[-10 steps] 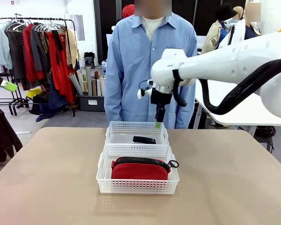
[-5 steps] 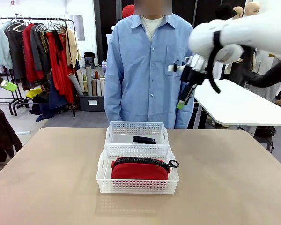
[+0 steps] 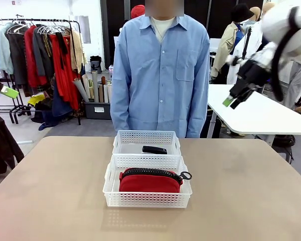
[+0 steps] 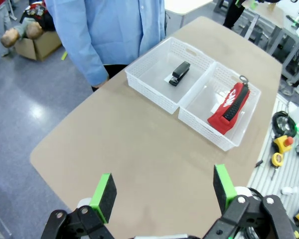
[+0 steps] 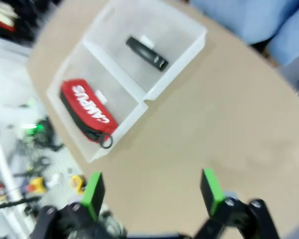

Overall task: Distribute items into two baskets.
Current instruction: Place the picked Stapler into the Organizing basket as instructed by the person.

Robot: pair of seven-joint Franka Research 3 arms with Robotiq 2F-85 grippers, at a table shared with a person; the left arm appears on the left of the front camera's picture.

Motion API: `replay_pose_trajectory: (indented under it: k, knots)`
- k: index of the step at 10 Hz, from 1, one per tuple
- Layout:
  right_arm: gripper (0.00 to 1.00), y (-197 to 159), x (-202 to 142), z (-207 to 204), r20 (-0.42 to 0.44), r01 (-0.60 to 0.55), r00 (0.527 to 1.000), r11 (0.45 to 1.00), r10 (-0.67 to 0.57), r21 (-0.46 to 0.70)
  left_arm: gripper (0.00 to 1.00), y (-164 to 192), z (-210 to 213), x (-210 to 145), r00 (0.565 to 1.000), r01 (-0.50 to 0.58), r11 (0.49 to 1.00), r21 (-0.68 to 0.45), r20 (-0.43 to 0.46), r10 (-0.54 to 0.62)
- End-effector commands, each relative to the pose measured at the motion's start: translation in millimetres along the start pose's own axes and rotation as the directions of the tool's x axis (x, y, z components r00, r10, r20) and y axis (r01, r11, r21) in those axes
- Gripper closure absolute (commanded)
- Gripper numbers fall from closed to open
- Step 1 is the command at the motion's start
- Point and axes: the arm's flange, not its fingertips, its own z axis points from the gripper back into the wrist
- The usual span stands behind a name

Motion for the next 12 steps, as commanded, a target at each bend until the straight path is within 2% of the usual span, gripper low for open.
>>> replay_pose_trajectory:
  k: [1,3,7,10,12]
  knots:
    - [0.00,12.4,-55.1,29.0,0.195,0.026,0.980,1.000,-0.027,0.009,0.00,-1.5,0.4,0.1,1.000,0.007,1.000,-0.012,0.024,-0.007]
    - [0.00,8.9,-93.4,51.1,0.288,0.077,0.954,0.997,-0.082,0.028,0.00,-1.5,0.4,0.1,1.000,0.007,1.000,-0.012,0.024,-0.007]
    - [0.00,6.3,-165.4,48.9,0.441,0.101,0.889,0.992,-0.122,0.070,0.00,-1.5,0.4,0.1,1.000,0.007,1.000,-0.012,0.024,-0.007]
    - [0.00,15.6,-202.9,45.7,0.495,0.117,0.860,0.992,-0.125,0.049,0.00,-1.5,0.4,0.1,1.000,0.007,1.000,-0.012,0.024,-0.007]
    - [0.00,17.9,-206.0,48.6,0.486,0.111,0.866,0.993,-0.114,0.035,0.00,-1.5,0.4,0.1,1.000,0.007,1.000,-0.012,0.024,-0.007]
